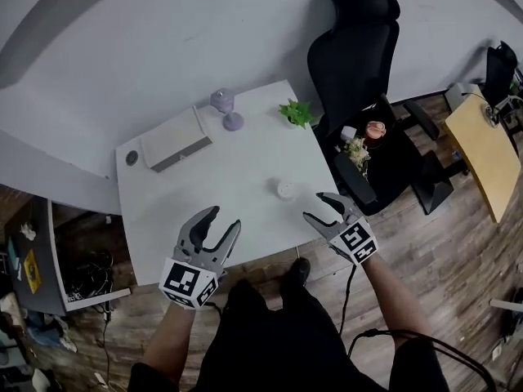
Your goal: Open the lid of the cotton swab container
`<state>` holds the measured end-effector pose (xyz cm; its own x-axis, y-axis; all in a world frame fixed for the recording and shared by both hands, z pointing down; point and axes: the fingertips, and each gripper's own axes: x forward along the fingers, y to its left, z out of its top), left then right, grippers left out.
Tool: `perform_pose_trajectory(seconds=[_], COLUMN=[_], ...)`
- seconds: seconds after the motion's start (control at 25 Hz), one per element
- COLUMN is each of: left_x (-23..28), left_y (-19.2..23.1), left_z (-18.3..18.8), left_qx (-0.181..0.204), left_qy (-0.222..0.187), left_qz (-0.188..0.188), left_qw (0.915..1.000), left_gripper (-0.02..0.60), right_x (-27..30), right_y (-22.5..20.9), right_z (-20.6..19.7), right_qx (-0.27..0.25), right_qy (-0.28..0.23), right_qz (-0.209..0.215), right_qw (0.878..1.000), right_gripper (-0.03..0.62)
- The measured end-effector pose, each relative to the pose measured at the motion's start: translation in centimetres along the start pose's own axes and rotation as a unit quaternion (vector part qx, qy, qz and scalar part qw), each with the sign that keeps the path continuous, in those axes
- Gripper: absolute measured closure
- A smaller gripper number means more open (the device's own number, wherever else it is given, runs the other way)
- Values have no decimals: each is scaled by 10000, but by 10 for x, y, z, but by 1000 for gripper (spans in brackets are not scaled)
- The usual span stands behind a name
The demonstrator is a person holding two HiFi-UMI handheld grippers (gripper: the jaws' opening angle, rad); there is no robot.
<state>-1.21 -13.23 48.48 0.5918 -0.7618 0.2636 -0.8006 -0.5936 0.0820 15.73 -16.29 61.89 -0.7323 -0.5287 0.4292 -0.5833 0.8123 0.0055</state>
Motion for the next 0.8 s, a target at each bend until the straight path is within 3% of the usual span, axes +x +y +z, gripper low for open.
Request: perform_pose_trajectory(seconds=[0.24,0.48,0.8], left_x=[17,32,32], left_y=[21,42,65], left_z=[-29,-48,-71], left_qx=[-279,-492,-599], left_qy=[280,425,595], left_qz=[282,287,363], left_qw=[9988,9975,9958], left_gripper=[376,376,376], right_x=[53,98,128], right_y=[-23,-15,-8], right_z=[-33,-58,-71], right_qx=[-71,-276,-589], right_qy=[416,746,917], right_qz=[439,886,1013], right_qw=[9981,9929,9889], right_gripper=[341,297,294])
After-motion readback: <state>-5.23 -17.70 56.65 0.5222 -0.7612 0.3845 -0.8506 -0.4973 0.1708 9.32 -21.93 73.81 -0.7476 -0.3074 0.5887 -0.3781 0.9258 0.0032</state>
